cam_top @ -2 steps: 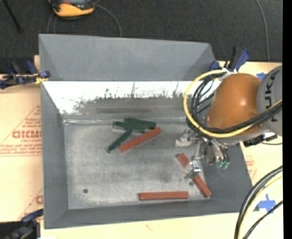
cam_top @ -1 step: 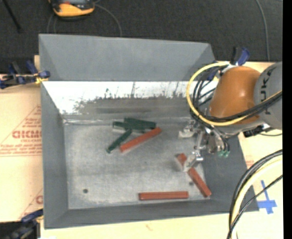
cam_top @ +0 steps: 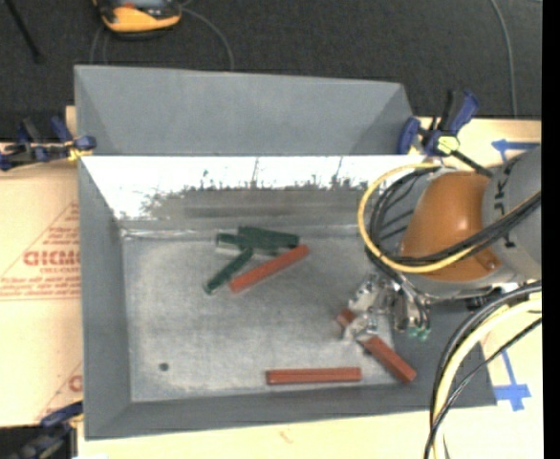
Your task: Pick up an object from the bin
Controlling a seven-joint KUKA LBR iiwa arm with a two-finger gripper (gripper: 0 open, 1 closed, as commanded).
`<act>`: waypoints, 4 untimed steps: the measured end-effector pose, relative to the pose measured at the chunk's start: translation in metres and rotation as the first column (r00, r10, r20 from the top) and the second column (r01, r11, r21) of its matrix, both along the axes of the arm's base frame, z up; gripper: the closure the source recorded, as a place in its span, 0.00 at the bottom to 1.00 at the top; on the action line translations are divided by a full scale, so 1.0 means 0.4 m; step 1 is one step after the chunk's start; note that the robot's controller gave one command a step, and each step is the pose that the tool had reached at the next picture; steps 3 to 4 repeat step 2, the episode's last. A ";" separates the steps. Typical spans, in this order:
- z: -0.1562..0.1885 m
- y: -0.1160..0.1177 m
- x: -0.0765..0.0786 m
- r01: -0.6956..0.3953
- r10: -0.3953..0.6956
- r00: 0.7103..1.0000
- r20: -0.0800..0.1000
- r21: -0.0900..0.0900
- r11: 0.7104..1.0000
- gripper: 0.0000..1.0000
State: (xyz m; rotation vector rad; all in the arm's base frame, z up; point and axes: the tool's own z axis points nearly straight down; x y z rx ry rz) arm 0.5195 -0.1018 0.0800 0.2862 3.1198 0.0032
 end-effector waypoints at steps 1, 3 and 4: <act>0.000 0.000 0.000 0.000 0.000 1.000 0.000 0.000 1.000 1.00; 0.435 0.050 0.032 -0.051 0.051 0.999 0.004 -0.003 0.999 1.00; 0.435 0.050 0.032 -0.051 0.051 0.999 0.004 -0.003 0.999 1.00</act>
Offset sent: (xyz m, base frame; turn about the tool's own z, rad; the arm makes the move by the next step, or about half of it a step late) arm 0.0099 0.0200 0.1692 -0.0444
